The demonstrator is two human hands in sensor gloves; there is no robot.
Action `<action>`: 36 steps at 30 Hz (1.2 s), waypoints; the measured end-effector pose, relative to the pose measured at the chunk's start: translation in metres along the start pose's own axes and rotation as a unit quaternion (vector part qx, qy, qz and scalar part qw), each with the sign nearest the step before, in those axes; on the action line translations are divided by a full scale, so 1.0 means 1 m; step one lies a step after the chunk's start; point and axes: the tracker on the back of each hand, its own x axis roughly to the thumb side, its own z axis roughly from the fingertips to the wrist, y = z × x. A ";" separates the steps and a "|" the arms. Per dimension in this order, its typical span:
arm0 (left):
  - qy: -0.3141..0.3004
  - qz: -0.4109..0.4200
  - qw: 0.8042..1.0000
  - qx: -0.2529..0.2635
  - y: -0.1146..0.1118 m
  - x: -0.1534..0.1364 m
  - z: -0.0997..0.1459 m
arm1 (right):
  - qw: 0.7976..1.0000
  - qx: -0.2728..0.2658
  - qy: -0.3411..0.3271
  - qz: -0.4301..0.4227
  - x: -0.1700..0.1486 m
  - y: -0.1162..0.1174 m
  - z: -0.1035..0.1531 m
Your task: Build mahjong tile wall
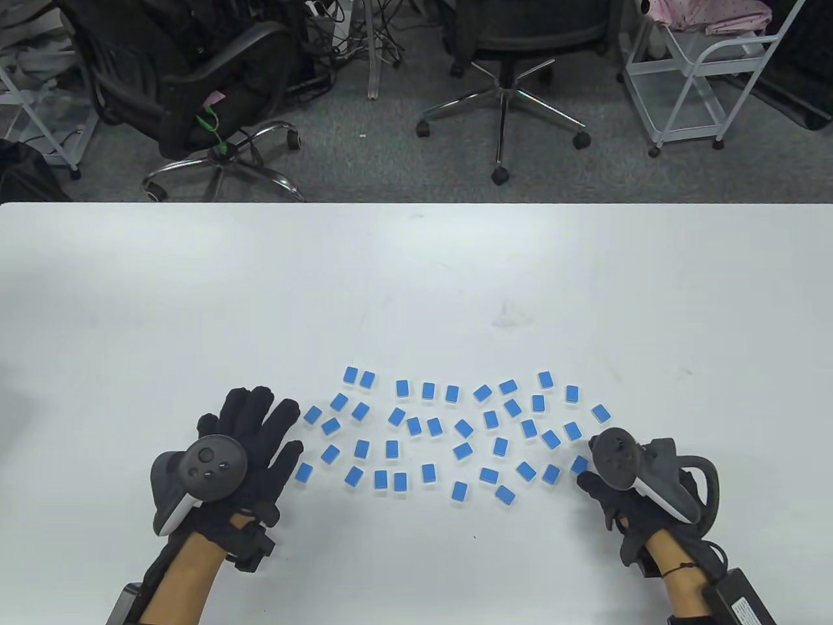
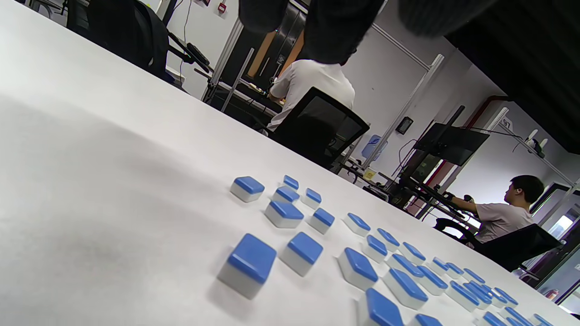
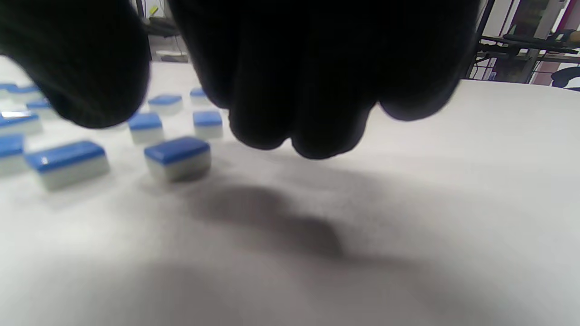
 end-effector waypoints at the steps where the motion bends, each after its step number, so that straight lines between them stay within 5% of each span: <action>1: 0.000 0.003 1.000 -0.002 0.000 0.000 0.000 | 1.000 0.000 0.003 0.009 0.003 0.003 -0.001; 11: -0.006 0.023 1.000 -0.014 -0.001 0.000 -0.001 | 0.999 -0.020 0.020 0.027 0.012 0.014 -0.009; 18: -0.006 0.031 0.999 -0.016 -0.001 -0.002 0.002 | 0.996 -0.001 -0.078 0.031 -0.006 0.015 -0.007; 22: -0.002 0.030 0.999 -0.016 -0.001 -0.004 0.003 | 0.997 -0.015 -0.070 -0.020 -0.015 0.020 -0.008; 36: -0.009 0.041 0.999 -0.029 -0.004 -0.002 0.004 | 0.998 0.004 -0.070 -0.002 -0.014 0.020 -0.010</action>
